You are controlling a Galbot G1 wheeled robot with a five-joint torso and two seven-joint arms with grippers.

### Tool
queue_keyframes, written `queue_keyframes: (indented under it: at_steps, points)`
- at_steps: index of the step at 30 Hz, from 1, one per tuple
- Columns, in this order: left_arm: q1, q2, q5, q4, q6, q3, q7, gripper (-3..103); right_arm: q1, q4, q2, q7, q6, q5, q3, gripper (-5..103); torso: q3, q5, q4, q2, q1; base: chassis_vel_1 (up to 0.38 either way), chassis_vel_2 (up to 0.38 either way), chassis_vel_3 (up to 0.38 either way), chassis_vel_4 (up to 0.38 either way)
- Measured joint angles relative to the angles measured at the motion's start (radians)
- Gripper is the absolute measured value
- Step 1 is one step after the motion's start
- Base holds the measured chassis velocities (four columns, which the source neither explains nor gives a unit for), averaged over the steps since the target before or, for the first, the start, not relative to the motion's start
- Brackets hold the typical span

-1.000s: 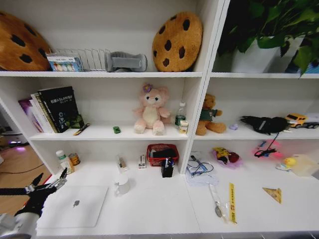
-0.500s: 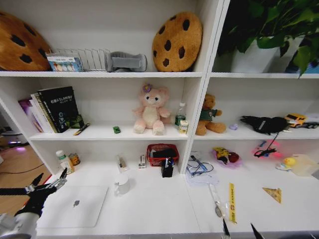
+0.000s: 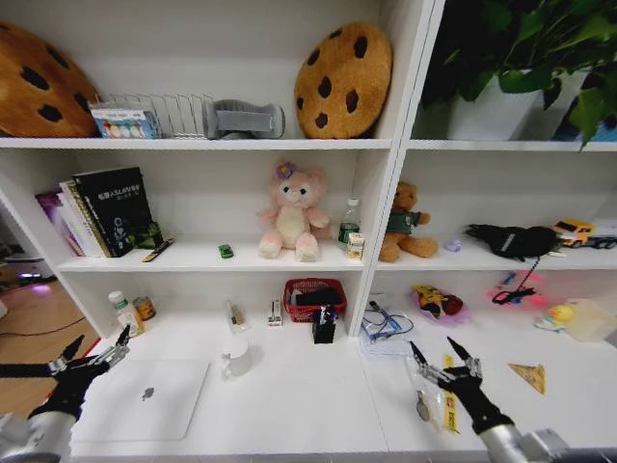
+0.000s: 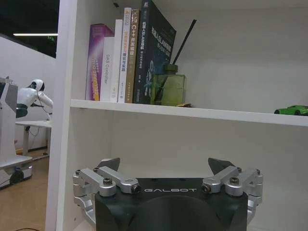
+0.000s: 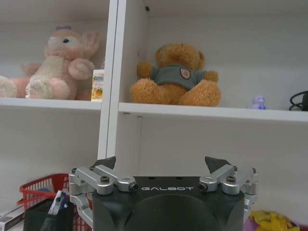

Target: Organize the objects on the table.

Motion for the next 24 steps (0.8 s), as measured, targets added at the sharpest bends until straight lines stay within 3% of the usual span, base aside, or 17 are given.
queue_keyframes:
  at_steps: [4, 7, 24]
  points:
    - [0.0, 0.0, 0.0, 0.0, 0.0, 0.0, 0.0, 100, 0.051, -0.086, -0.022, -0.073, 0.034, 0.055, 0.019, 100, 0.0, 0.0001, -0.0001, 0.0, 0.0, 0.0, 0.0, 0.0, 0.0]
    - [0.0, 0.0, 0.0, 0.0, 0.0, 0.0, 0.0, 100, 0.058, -0.103, -0.02, -0.084, 0.039, 0.063, 0.02, 100, 0.0, 0.0001, -0.0001, 0.0, 0.0, 0.0, 0.0, 0.0, 0.0]
    - [0.0, 0.0, 0.0, 0.0, 0.0, 0.0, 0.0, 100, 0.048, -0.088, 0.008, -0.04, 0.058, -0.032, 0.006, 100, 0.0, -0.0004, -0.0003, 0.0, 0.0, -0.022, -0.027, 0.022, 0.024]
